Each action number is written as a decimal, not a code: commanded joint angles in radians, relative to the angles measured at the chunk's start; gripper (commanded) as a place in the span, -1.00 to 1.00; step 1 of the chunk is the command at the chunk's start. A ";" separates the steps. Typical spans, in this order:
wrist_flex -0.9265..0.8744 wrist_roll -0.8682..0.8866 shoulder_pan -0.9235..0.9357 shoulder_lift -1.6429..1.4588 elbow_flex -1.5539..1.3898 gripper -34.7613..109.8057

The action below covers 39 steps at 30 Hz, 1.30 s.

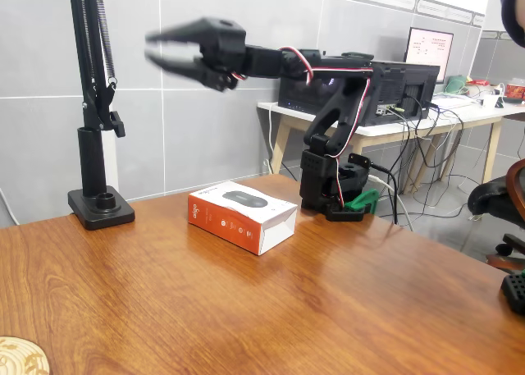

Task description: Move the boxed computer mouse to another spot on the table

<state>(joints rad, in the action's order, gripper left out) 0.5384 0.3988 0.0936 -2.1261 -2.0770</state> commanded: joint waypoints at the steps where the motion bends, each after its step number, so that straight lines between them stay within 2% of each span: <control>1: 0.611 -0.035 0.049 0.057 0.046 -0.51; 7: 1.227 -0.241 0.141 0.190 0.097 -0.52; 11: 1.230 -0.255 0.091 -0.021 -0.044 -0.52; 14: 1.230 -0.278 -0.037 -0.310 -0.313 -0.52; 17: 1.230 -0.284 -0.015 -0.495 -0.459 -0.52; 30: 1.230 -0.307 0.041 -0.925 -0.721 -0.52; 39: 1.230 -0.282 0.034 -0.982 -0.724 -0.52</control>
<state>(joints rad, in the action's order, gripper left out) 1.7733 0.1212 0.1289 -3.1063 -2.8010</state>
